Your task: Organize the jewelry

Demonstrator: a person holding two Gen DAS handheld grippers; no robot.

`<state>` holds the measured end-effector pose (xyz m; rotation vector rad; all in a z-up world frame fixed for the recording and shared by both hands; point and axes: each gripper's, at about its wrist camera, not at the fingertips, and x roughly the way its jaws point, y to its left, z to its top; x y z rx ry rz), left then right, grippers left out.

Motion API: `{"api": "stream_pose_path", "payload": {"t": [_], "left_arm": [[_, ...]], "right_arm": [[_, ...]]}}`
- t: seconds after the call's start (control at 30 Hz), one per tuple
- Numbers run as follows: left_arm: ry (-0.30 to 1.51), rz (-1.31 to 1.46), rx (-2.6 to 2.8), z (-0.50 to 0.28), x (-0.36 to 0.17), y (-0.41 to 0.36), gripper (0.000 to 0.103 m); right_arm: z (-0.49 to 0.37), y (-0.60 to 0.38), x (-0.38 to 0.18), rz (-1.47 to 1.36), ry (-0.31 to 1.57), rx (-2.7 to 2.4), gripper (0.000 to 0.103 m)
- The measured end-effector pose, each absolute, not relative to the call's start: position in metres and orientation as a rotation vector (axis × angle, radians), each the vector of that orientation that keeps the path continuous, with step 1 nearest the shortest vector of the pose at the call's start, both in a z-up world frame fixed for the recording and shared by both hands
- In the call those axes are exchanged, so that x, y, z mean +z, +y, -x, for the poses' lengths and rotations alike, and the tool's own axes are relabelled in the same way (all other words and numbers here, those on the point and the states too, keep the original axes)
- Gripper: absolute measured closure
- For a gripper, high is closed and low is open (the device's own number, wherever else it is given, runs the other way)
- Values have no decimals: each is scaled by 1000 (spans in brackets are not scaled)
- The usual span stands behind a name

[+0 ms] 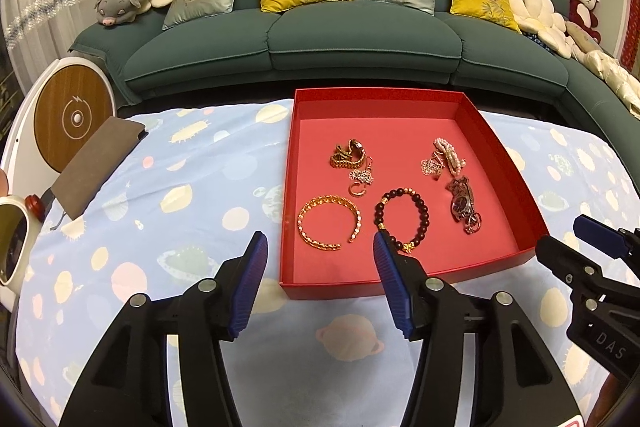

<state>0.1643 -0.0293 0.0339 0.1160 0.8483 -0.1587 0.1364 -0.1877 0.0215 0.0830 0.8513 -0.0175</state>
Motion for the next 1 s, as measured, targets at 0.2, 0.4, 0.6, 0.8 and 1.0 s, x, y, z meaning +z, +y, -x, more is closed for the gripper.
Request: {"api": "stream_pose_path", "payload": {"t": [0.2,0.4,0.6,0.8,1.0], "left_arm": [[849,-127,-158,-162,30,-40,41],[853,-147,-154,-159,24,-48,38],[850,-143,-153,-159,23,-50,37],[854,-143,-150,-158,21,-51,36],[851,-146,-143,-158,20,-50,36]], "right_arm": [[-133,-182,19,-57,849,-16,39],[-129,-186,17,-59,849,-27,39],[-129,-188,17,-60,847,-32,38],[-128,-186,16,-52,849,-33,38],[-128,-182,16,-50,847,-32,35]]}}
